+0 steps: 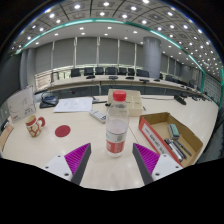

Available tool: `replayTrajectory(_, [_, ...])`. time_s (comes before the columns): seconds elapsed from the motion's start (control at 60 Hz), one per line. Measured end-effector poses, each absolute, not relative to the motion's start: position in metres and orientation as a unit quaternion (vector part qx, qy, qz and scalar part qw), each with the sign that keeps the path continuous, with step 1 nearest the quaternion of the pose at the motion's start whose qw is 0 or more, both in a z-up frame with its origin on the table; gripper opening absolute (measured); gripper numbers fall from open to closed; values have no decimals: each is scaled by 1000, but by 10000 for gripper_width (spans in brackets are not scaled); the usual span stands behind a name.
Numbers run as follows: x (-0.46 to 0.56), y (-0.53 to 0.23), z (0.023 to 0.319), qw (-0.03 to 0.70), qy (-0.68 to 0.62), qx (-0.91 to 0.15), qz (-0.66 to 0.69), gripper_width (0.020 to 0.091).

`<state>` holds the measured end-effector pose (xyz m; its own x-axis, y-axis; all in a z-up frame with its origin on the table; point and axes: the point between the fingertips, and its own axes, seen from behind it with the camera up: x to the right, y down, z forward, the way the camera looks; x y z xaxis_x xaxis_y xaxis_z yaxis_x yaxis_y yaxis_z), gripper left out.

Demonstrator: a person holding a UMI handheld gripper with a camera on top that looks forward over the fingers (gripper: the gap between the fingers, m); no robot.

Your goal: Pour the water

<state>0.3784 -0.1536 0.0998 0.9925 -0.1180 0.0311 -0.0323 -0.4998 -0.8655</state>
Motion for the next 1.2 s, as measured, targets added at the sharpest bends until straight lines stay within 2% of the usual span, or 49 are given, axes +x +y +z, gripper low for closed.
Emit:
replayTrajectory(0.25, [396, -67, 67, 528, 22, -849, -19, 833])
replayTrajectory(0.283, [394, -59, 68, 536, 20, -844, -14, 783])
replayTrajectory(0.383, [399, -44, 71, 554, 19, -832, -24, 539])
replayTrajectory(0.533, [397, -37, 71, 559, 24, -829, -28, 475])
replayTrajectory(0.567, [396, -37, 71, 558, 24, -829, -30, 439])
replayTrajectory(0.683, [395, -38, 76, 556, 18, -830, -53, 378])
replayTrajectory(0.817, [387, -33, 100, 555, -13, -825, -108, 359])
replayTrajectory(1.033, [341, -7, 175, 562, -91, -791, -225, 357])
replayTrajectory(1.2, [267, 21, 226, 551, -205, -731, -348, 356])
